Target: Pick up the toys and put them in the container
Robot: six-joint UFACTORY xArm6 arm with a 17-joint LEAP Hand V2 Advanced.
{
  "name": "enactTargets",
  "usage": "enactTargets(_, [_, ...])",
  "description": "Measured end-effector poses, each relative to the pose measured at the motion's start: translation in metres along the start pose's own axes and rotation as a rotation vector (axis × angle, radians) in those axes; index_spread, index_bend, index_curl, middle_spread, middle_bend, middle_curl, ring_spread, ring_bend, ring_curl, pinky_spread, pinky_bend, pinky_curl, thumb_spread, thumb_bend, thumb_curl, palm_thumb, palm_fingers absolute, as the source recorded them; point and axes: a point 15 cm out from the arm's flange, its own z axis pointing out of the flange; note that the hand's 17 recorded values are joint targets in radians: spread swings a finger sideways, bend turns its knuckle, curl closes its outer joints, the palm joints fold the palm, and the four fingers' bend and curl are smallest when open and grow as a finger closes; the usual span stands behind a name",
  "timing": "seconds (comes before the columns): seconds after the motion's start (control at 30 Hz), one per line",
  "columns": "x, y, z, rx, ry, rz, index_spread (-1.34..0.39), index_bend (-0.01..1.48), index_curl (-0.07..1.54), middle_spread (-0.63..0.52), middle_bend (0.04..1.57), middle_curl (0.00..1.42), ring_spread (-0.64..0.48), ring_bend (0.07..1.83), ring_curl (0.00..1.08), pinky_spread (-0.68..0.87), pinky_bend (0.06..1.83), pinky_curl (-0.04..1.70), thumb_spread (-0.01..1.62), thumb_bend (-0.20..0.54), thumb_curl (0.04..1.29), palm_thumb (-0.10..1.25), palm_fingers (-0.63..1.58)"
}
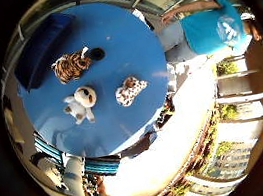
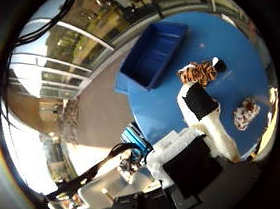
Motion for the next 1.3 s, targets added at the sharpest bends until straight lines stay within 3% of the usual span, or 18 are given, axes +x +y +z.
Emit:
enactTargets(0.17, [0.054,-0.009,0.005,-0.004,0.010,0.034,-0.26,0.16,0.29,0.00,0.17,0.30,0.23,0.28,0.33,0.39,0.41,0.29,1.16,-0.021,0.42,0.72,0.20])
enactTargets(0.4, [0.122,-0.017,0.043,-0.040,0.042,-0.034,-0.29,0.15,0.27,-0.02,0.17,0.30,0.22,0.30,0.33,0.38,0.45,0.29,1.11,-0.023,0.45,0.76,0.19])
enactTargets(0.8, [0.184,0.009,0.159,-0.404,0.142,-0.156,-0.38,0.16,0.25,-0.02,0.16,0.30,0.21,0.31,0.34,0.36,0.49,0.29,1.05,-0.034,0.42,0.73,0.06])
enactTargets(1.1, [0.197,0.012,0.226,-0.528,0.152,-0.209,-0.40,0.18,0.26,-0.01,0.15,0.29,0.21,0.30,0.33,0.37,0.52,0.29,1.03,-0.030,0.40,0.75,0.04])
enactTargets(1.3, [0.209,0.021,0.242,-0.630,0.216,-0.228,-0.39,0.15,0.25,0.00,0.19,0.30,0.23,0.29,0.33,0.39,0.53,0.28,1.02,-0.036,0.38,0.74,0.03])
